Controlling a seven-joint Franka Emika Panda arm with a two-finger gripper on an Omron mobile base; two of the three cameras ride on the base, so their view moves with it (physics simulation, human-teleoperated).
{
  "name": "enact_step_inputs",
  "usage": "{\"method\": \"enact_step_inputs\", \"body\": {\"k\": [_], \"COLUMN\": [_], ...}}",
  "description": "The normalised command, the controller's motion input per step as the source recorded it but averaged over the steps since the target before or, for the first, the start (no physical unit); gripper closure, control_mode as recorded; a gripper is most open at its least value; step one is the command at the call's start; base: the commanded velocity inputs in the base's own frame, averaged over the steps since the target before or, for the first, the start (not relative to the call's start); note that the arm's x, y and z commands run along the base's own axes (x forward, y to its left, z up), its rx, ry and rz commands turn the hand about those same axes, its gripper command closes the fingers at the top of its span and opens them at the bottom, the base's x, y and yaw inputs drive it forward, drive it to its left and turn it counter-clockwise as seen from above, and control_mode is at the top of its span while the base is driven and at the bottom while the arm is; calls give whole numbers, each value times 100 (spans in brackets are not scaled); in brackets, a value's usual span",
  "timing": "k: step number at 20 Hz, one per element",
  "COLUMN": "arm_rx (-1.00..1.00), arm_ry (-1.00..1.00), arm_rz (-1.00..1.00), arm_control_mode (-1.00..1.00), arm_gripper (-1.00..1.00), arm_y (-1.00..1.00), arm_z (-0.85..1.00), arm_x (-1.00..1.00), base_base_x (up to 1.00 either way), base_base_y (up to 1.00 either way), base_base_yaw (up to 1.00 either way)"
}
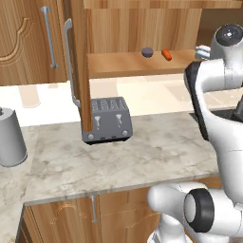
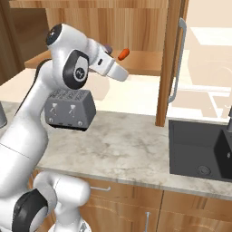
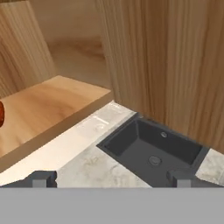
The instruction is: Pick the eggplant, carrot from the counter and place them in the cabinet. Then close the cabinet.
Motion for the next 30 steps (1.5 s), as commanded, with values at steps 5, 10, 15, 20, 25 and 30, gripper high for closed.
{"method": "enact_step_inputs", "body": {"k": [5,10,15,20,25,30], "arm_rx": [18,15,12,13,21,25], "arm_ry": [-5,-13,-21,-23,-14,-1], "arm_rz": [0,0,0,0,0,9], "arm_control_mode": [-100,-100,-100,-100,-100,-100], "arm_gripper": [-100,-100,-100,-100,-100,-100], "arm_y": [-43,-41,-50,-52,-78,-84], "arm_z": [3,11,19,5,-17,-52], "arm_x": [-100,-100,-100,-98,-45,30], "base_base_x": [0,0,0,0,0,0], "base_base_y": [0,0,0,0,0,0], "base_base_yaw": [0,0,0,0,0,0]}}
